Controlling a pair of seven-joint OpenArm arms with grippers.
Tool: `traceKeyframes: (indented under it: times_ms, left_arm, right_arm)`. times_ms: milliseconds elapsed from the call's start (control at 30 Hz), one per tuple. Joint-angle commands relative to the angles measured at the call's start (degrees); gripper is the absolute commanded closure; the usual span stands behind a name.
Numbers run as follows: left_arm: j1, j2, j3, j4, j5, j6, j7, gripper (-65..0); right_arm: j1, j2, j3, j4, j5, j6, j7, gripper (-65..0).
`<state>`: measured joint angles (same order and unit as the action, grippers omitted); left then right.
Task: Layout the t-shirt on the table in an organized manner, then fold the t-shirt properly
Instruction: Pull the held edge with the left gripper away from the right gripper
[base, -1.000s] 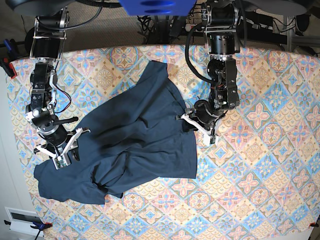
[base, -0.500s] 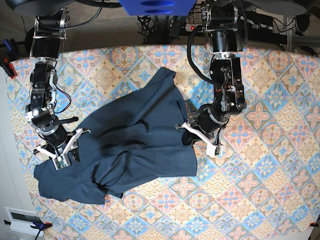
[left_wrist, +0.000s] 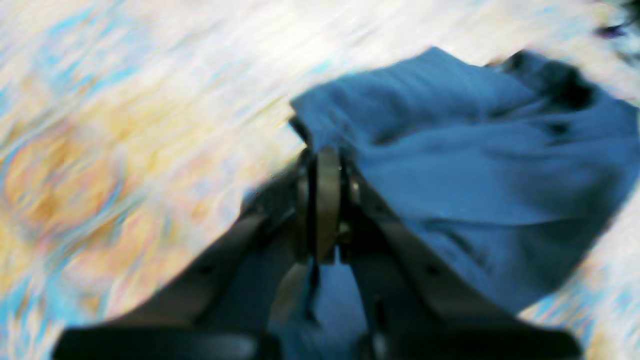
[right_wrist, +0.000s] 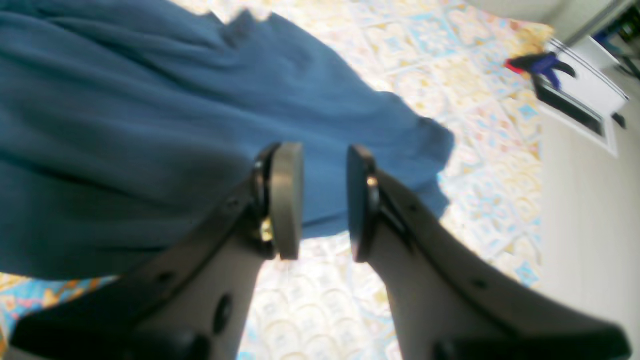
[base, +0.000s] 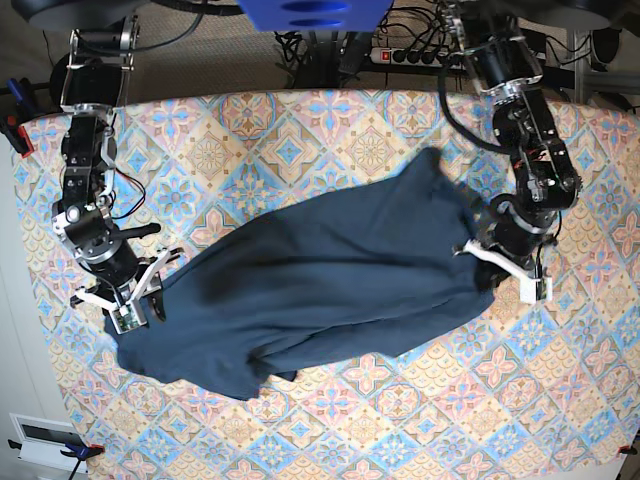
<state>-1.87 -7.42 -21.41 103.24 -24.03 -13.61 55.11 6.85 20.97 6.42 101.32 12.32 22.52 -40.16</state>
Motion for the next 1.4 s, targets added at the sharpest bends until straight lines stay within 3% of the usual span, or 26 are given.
traceKeyframes:
  times_ms: [0, 167, 433, 1000, 1367]
  left_arm:
    - [-0.55, -0.54, 0.35, -1.13, -1.16, -0.5, -0.12, -0.5]
    - [1.74, -2.65, 0.35, -8.6, -1.07, -0.33, 1.02, -4.2]
    - [8.15, -4.14, 0.44, -3.77, -1.42, 1.96, 1.11, -14.6]
    - [7.8, -4.14, -1.49, -0.96, -1.16, 2.05, 0.76, -15.3]
    - [6.66, -4.05, -2.11, -5.7, -1.33, 2.05, 1.11, -15.3]
  right_arm:
    - [1.19, 0.87, 0.4, 1.06, 0.3, -0.41, 1.35, -14.6]
    - [-0.21, 0.79, 0.13, 0.97, 0.3, -0.41, 1.35, -14.6]
    - [-0.48, 0.79, 0.13, 1.06, 0.3, -0.41, 1.35, -14.6]
    - [-1.71, 0.79, 0.13, 1.06, 0.3, -0.41, 1.35, -14.6]
    - [-1.71, 0.79, 0.22, 1.85, 0.3, -0.41, 1.35, -14.6]
